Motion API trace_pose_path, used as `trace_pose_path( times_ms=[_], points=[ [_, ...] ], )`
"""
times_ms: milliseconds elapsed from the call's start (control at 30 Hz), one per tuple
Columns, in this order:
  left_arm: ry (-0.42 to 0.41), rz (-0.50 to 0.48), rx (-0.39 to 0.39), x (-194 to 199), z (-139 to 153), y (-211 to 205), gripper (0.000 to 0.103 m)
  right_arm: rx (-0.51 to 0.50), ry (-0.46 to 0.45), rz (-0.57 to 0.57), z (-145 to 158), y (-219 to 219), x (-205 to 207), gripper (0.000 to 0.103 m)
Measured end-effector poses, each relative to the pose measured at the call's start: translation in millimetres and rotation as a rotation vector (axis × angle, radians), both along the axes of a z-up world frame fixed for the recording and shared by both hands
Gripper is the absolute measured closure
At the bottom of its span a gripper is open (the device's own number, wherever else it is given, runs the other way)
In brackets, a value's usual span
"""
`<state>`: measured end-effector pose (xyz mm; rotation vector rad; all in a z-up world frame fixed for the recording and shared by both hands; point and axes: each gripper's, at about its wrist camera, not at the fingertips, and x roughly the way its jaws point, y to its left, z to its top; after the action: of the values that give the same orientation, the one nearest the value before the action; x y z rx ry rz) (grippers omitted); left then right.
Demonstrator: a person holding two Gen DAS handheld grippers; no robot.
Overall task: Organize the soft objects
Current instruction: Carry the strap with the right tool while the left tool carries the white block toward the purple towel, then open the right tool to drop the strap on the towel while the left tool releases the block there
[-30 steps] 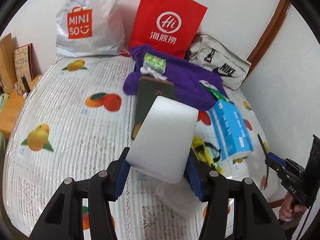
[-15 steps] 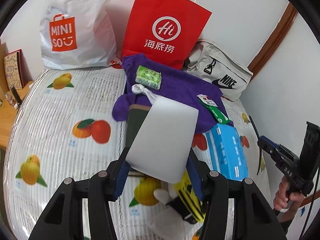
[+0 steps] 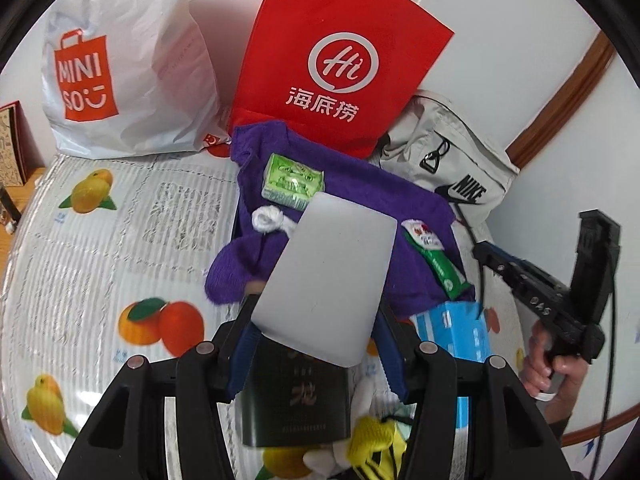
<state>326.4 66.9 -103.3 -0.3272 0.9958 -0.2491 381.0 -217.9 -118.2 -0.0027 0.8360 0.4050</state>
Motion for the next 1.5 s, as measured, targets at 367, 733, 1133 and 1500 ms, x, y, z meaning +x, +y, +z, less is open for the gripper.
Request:
trace_pose_path(
  times_ms=[367,733,1133,1500],
  points=[
    [0.031,-0.012,-0.005,39,-19,-8,0.051,-0.034,0.065,0.013,-28,7,59,0.083],
    [0.071,-0.025,0.020,70,-32,-27,0.051,-0.049,0.175,0.046,-56,9,79,0.082],
    [0.122,-0.061,0.068,101,-53,-62,0.050,-0.016,0.173,0.064,-44,-8,78,0.071],
    [0.151,-0.084,0.116,117,-63,-84,0.036,-0.030,0.092,0.074,-19,-16,67,0.066]
  ],
)
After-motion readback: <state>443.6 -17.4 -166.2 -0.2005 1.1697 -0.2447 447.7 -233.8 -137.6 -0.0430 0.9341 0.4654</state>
